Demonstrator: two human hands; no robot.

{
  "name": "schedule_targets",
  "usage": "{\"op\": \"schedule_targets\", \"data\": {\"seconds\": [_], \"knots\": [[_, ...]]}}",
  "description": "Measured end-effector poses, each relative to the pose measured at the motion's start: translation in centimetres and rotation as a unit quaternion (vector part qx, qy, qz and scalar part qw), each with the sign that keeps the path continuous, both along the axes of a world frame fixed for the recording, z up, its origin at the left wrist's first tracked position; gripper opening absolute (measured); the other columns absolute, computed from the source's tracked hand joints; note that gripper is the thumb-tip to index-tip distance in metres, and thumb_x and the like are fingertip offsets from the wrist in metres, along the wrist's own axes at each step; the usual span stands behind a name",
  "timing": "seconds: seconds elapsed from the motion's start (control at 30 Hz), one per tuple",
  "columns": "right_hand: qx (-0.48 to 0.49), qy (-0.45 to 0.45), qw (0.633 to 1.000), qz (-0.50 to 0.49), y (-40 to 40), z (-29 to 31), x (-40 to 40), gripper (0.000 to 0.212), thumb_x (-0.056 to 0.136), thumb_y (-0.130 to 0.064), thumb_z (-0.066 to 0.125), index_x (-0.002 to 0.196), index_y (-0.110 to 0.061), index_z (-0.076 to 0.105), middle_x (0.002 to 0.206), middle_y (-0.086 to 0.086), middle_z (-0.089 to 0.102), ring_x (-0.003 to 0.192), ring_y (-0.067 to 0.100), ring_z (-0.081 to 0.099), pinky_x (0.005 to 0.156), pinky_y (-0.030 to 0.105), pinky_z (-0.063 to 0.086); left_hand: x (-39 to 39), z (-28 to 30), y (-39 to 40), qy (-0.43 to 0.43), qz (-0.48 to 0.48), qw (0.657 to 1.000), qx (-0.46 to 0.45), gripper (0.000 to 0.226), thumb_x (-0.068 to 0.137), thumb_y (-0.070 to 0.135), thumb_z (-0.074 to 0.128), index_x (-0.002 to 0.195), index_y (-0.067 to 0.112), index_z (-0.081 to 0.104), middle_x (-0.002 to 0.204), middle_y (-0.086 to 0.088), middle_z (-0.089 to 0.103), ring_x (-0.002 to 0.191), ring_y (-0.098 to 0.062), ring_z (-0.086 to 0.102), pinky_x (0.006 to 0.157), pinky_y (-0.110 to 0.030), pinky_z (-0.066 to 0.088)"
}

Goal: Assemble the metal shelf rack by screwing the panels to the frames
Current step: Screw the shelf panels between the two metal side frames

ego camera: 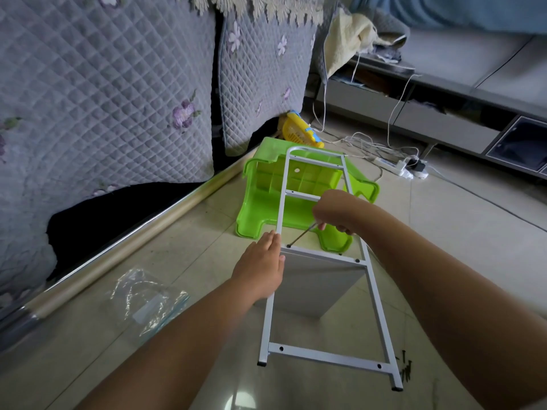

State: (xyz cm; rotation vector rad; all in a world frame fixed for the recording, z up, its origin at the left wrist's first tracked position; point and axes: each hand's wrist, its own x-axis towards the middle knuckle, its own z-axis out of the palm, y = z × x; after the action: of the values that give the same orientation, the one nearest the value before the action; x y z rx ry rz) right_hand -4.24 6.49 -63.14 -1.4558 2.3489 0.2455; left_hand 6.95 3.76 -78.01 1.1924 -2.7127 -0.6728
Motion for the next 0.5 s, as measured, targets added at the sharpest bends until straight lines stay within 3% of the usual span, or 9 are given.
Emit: {"op": "schedule_targets", "data": {"seconds": [0.03, 0.1, 0.17, 0.33, 0.43, 0.5], "knots": [[0.009, 0.010, 1.000, 0.013, 0.2, 0.1, 0.0, 0.032, 0.094, -0.007, 0.037, 0.065, -0.003, 0.048, 0.047, 0.007, 0.053, 0.052, 0.017, 0.044, 0.047, 0.020, 0.036, 0.0, 0.1, 0.0, -0.003, 0.000, 1.000, -0.002, 0.053, 0.103, 0.025, 0.022, 0.149, 0.007, 0.006, 0.158, -0.006, 0.003, 0.145, -0.019, 0.007, 0.113, -0.030, 0.012], [0.011, 0.072, 0.995, 0.068, 0.6, -0.3, -0.1, 0.024, 0.096, -0.016, 0.038, 0.099, 0.002, 0.055, 0.098, 0.016, 0.060, 0.089, 0.027, 0.058, 0.071, 0.028, 0.045, -0.1, 0.2, 0.0, -0.006, 0.003, 1.000, -0.003, 0.053, 0.103, 0.025, 0.022, 0.150, 0.007, 0.005, 0.158, -0.006, 0.002, 0.144, -0.020, 0.007, 0.113, -0.030, 0.012], [0.011, 0.124, 0.986, 0.114, 0.8, -0.7, 0.0, 0.031, 0.096, -0.018, 0.040, 0.121, 0.000, 0.047, 0.123, 0.015, 0.054, 0.112, 0.030, 0.052, 0.085, 0.032, 0.044, -0.1, 0.5, 0.1, -0.009, 0.005, 1.000, -0.006, 0.053, 0.103, 0.025, 0.022, 0.150, 0.007, 0.005, 0.158, -0.006, 0.002, 0.144, -0.020, 0.008, 0.113, -0.030, 0.012], [-0.005, 0.176, 0.958, 0.227, 1.0, -0.7, 0.7, 0.024, 0.091, -0.009, 0.042, 0.110, -0.005, 0.057, 0.110, 0.011, 0.058, 0.105, 0.029, 0.057, 0.075, 0.033, 0.046, -0.1, 0.3, 0.2, -0.014, 0.010, 1.000, -0.003, 0.053, 0.103, 0.026, 0.022, 0.150, 0.009, 0.006, 0.158, -0.006, 0.003, 0.143, -0.022, 0.013, 0.112, -0.031, 0.015], [0.013, 0.178, 0.951, 0.251, 0.7, -0.7, 1.6, 0.023, 0.089, -0.009, 0.042, 0.106, -0.004, 0.057, 0.091, 0.007, 0.056, 0.101, 0.028, 0.056, 0.069, 0.030, 0.041, -0.2, 0.3, 0.2, -0.003, 0.015, 1.000, -0.004, 0.052, 0.103, 0.024, 0.023, 0.149, 0.008, 0.007, 0.158, -0.006, 0.004, 0.143, -0.021, 0.014, 0.111, -0.030, 0.016], [0.030, 0.182, 0.951, 0.250, 0.3, -0.4, 1.9, 0.019, 0.089, -0.011, 0.042, 0.095, -0.002, 0.058, 0.092, 0.009, 0.054, 0.095, 0.029, 0.055, 0.069, 0.030, 0.040, -0.2, 0.3, 0.3, 0.009, 0.020, 1.000, 0.005, 0.051, 0.103, 0.023, 0.023, 0.149, 0.009, 0.008, 0.158, -0.006, 0.005, 0.142, -0.022, 0.016, 0.110, -0.031, 0.018]]}}
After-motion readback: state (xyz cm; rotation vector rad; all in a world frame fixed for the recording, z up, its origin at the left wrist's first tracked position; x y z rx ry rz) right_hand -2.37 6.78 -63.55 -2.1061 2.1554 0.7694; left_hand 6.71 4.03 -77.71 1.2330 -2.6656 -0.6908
